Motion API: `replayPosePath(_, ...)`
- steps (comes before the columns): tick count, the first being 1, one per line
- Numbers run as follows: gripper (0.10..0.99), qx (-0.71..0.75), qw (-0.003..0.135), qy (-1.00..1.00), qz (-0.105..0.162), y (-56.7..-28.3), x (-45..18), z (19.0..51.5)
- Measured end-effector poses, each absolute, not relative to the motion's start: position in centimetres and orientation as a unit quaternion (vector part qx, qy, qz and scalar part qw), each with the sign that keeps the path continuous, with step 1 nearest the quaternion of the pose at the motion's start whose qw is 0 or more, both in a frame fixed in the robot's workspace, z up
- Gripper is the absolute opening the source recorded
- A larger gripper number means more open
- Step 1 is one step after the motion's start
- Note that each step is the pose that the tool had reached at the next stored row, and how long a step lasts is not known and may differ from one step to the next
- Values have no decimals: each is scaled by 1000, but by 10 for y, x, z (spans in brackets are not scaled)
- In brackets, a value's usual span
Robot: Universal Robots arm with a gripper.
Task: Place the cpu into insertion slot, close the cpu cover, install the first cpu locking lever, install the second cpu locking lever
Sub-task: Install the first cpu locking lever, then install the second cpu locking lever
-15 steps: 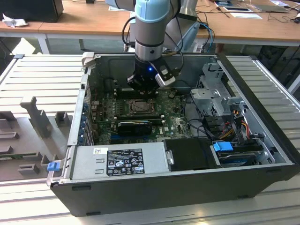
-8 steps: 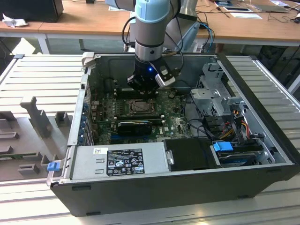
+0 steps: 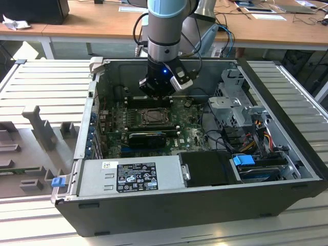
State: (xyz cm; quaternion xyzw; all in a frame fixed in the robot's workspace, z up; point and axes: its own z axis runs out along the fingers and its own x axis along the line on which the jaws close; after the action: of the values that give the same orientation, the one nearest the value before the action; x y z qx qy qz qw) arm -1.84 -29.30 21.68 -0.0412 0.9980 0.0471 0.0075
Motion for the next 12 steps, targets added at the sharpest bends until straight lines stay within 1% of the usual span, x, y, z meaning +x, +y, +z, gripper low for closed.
replayPosePath(12,106,-41,8,998,47,-298,-18,217)
